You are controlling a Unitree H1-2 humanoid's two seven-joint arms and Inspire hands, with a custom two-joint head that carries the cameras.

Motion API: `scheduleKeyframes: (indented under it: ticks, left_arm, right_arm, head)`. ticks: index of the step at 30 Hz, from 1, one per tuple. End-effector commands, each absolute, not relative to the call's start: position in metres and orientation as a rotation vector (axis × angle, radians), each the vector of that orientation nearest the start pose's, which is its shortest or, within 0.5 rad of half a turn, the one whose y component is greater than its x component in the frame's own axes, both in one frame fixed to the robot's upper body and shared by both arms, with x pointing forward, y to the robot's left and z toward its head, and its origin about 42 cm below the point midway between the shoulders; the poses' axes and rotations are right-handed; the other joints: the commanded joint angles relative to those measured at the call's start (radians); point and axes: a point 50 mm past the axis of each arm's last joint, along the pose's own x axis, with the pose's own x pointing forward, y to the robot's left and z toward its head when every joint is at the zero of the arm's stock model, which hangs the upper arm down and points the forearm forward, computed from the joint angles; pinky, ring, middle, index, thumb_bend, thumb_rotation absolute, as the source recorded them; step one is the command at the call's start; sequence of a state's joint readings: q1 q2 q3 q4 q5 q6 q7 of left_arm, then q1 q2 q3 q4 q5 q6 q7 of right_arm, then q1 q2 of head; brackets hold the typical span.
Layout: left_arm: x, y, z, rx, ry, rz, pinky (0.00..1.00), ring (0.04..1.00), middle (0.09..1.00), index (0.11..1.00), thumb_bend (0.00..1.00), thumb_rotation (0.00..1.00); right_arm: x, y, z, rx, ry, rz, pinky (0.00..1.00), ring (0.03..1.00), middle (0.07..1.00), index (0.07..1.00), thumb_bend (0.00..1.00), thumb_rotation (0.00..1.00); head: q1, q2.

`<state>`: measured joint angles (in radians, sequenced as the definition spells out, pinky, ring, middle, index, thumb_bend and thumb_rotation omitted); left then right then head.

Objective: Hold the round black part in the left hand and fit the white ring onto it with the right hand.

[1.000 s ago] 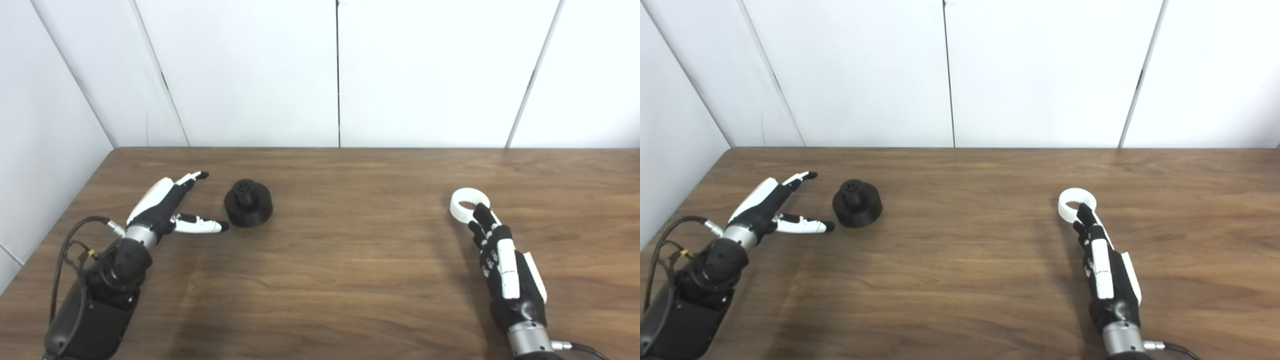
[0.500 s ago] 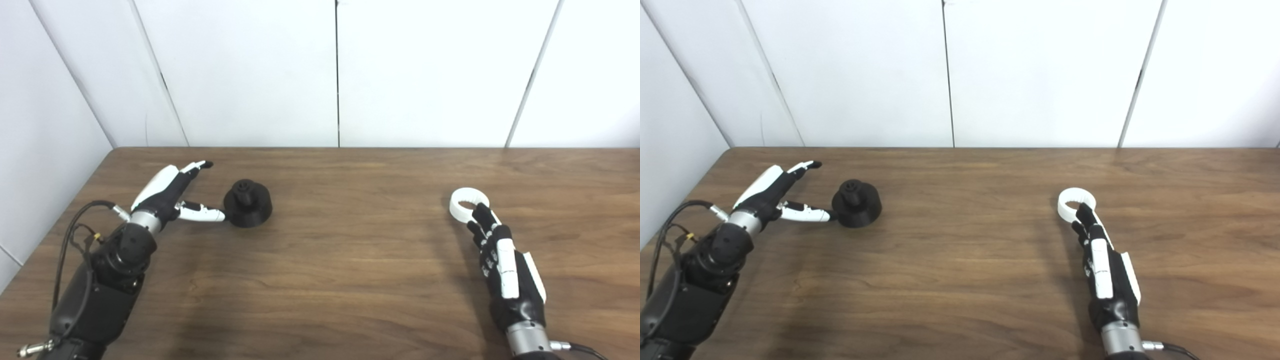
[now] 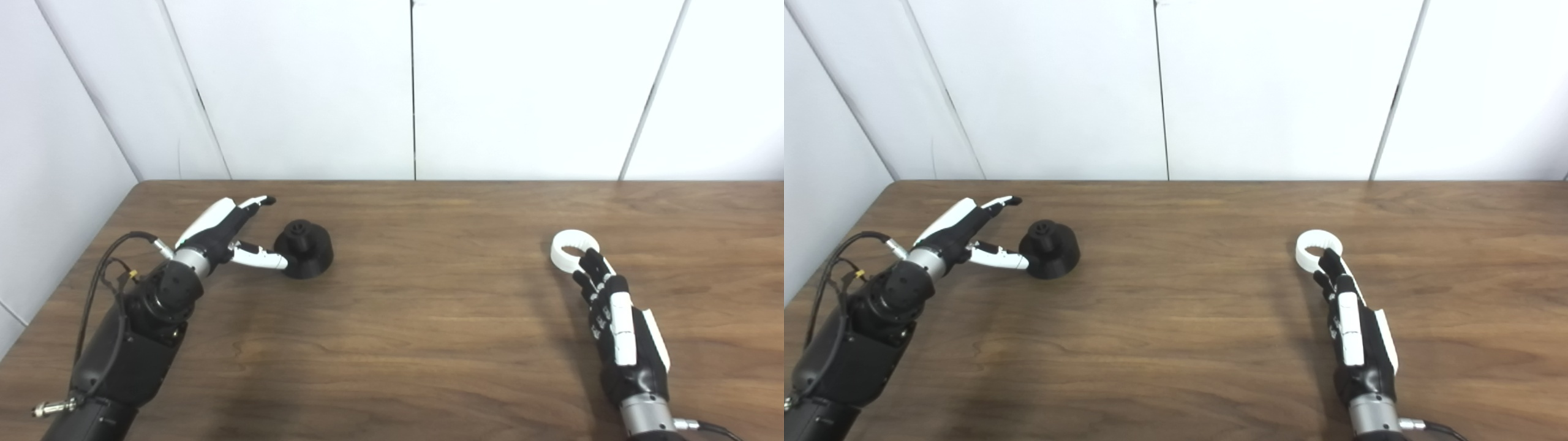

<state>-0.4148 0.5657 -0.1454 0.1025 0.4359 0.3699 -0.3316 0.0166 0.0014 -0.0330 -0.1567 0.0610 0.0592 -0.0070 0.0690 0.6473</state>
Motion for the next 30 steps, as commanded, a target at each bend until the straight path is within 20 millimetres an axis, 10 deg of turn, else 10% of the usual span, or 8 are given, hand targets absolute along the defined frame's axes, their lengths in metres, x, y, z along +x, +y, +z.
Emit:
scheduleKeyframes:
  ticks: [1,30]
  left_arm:
    - [0.418,0.348,0.245,1.052,0.122,-0.129,0.98,1.000,1.000,0.928,1.00,0.28]
    - [0.429,0.334,0.236,1.085,0.157,-0.233,1.00,1.000,1.000,0.914,1.00,0.26]
  right_arm:
    - [0.273,-0.216,0.126,0.077,-0.096,-0.043,1.00,0.931,0.940,0.929,0.61,1.00]
    - [0.270,-0.221,0.128,0.064,-0.101,-0.042,1.00,0.939,0.945,0.938,0.61,1.00]
  head:
    - [0.001,0.001]
    - [-0.006,0.006]
